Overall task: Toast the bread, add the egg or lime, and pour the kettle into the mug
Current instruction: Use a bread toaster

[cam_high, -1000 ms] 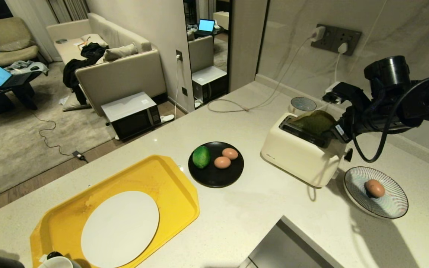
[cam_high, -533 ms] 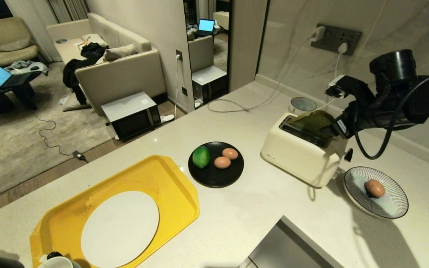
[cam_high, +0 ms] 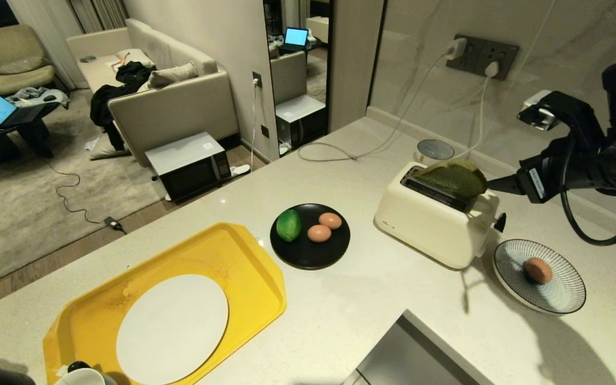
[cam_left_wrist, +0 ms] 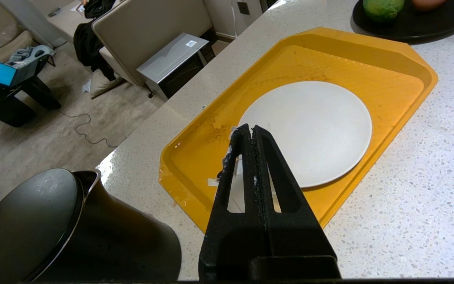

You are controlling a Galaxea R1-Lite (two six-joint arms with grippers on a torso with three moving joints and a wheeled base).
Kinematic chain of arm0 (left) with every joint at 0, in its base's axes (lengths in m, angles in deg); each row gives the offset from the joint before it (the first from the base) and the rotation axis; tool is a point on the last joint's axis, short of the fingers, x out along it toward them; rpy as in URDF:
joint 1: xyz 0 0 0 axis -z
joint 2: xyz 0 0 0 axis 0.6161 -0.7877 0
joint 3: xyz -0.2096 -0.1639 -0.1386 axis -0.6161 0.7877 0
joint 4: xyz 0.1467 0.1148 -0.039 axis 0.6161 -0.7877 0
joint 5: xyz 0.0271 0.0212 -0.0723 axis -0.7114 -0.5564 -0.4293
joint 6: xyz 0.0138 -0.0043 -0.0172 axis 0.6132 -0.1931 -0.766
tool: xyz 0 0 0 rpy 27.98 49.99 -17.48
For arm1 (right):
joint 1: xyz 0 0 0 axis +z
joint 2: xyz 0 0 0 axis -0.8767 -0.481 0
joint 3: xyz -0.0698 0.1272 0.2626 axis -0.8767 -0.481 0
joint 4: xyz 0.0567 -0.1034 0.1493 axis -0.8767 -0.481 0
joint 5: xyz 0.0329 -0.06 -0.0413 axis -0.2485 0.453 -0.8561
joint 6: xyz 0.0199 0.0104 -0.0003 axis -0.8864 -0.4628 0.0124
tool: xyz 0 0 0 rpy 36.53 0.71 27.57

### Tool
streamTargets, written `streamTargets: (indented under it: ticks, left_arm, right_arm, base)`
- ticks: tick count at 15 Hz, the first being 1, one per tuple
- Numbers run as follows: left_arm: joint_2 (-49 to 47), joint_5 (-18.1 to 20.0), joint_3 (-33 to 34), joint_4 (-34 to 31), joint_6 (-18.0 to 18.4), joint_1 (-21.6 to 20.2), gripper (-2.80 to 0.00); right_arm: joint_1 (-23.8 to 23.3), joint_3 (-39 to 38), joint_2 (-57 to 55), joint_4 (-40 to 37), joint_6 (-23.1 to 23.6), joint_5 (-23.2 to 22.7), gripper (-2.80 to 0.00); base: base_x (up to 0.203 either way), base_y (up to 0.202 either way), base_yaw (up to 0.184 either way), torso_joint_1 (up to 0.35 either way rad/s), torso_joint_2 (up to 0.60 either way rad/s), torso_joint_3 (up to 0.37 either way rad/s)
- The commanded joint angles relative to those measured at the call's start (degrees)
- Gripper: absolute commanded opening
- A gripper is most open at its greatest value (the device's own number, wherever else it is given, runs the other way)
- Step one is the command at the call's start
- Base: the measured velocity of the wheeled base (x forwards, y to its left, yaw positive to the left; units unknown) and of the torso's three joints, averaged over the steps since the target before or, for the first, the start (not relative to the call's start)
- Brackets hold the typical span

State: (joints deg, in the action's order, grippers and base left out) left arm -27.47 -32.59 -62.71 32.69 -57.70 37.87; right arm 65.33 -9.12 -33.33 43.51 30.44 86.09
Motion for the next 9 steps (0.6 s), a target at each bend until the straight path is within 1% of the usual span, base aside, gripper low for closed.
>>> streamTargets:
  ticks: [1, 5, 9]
  left_arm:
    - [0.0, 0.0, 0.0, 0.1, 0.1, 0.0, -2.8]
    - [0.0, 0.0, 0.0, 0.1, 0.1, 0.0, -2.8]
    - [0.0, 0.0, 0.0, 0.0, 0.1, 0.0, -2.8]
  right_arm:
    - [-2.0, -2.7, 2.4, -0.1, 0.1, -0.6, -2.8]
    - [-2.9, -2.5, -0.6, -3.9, 0.4, 0.2, -2.8]
    - [-3.2, -2.3, -3.9, -4.0, 0.5, 0.3, -2.8]
  base:
    - [0.0, 0.0, 0.0, 0.0, 0.0, 0.0]
    - [0.0, 0.0, 0.0, 0.0, 0.0, 0.0]
    - [0.0, 0.0, 0.0, 0.0, 0.0, 0.0]
